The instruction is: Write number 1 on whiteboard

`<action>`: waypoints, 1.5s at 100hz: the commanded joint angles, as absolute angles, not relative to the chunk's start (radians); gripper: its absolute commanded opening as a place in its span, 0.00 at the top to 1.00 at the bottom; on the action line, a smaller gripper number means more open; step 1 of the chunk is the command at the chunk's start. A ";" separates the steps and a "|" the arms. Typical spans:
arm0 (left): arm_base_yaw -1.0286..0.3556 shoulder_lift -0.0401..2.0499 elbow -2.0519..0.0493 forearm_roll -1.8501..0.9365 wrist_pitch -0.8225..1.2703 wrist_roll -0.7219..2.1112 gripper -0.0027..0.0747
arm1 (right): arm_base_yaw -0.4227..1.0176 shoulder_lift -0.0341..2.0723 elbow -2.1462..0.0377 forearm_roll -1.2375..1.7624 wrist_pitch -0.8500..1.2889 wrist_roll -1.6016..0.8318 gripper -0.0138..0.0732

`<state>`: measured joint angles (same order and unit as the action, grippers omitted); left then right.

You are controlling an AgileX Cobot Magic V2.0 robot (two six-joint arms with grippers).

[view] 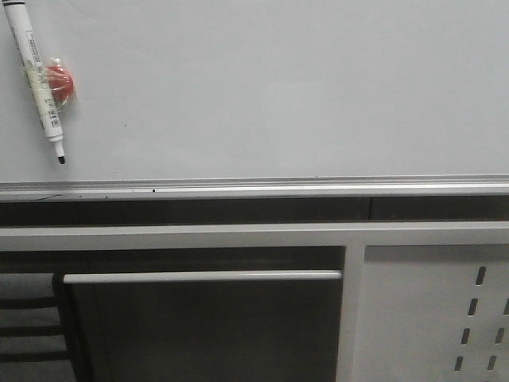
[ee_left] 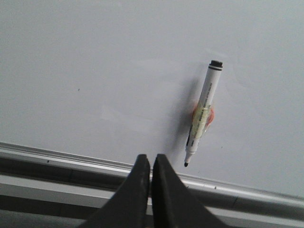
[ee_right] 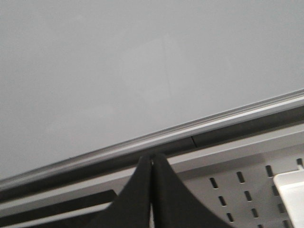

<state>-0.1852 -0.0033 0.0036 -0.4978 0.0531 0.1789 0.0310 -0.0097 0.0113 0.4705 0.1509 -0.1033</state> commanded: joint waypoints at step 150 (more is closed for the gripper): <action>-0.615 0.983 -0.407 -0.417 -0.408 0.212 0.83 | 0.148 0.626 -0.429 0.562 0.254 -0.276 0.42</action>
<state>-0.6065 0.9872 -0.3732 -0.4071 -0.3229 0.2111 0.1483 0.6176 -0.3898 0.5671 0.3161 -0.2611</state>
